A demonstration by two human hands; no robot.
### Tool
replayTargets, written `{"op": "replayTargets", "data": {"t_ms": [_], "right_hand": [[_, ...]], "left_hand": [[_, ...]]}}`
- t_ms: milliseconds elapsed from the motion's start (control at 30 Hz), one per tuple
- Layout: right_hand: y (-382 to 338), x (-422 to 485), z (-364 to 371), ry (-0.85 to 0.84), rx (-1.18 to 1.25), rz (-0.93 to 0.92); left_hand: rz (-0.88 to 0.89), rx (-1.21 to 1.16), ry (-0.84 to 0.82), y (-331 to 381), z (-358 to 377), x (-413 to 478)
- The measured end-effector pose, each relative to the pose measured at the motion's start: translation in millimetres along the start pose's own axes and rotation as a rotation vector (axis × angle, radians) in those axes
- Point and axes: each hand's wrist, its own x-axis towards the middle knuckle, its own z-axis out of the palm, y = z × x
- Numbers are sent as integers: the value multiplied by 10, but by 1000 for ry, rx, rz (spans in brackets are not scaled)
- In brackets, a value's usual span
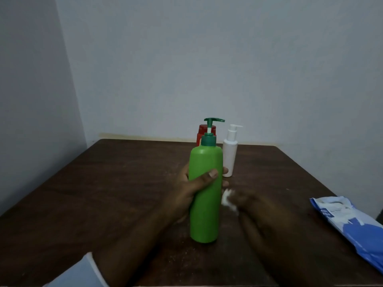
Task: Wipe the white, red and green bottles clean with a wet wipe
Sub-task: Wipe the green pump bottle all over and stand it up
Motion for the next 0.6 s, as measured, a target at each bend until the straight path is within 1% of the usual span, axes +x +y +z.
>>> {"op": "replayTargets", "data": {"t_ms": [67, 133, 200, 233, 300, 367, 400, 467, 500, 600], "right_hand": [[6, 211, -228, 145, 20, 33], [3, 418, -323, 258, 58, 23], [-21, 563, -322, 316, 92, 7], [-47, 618, -303, 323, 85, -35], [-164, 683, -226, 300, -23, -170], [-301, 715, -105, 236, -154, -287], [-355, 738, -49, 195, -230, -316], [-428, 808, 63, 101, -350, -273], [-436, 829, 105, 82, -396, -262], [-401, 806, 127, 101, -443, -307]], "left_hand": [[3, 35, -14, 31, 9, -30], [-9, 30, -50, 51, 9, -54], [-21, 26, -81, 42, 5, -60], [-19, 27, -87, 41, 13, -67], [0, 27, -65, 35, 38, -95], [24, 39, -44, 46, 48, -137], [33, 57, -48, 61, 53, -156], [40, 112, -80, 107, 60, -197], [37, 130, -100, 125, 61, -208], [15, 140, -91, 138, 48, -216]]}}
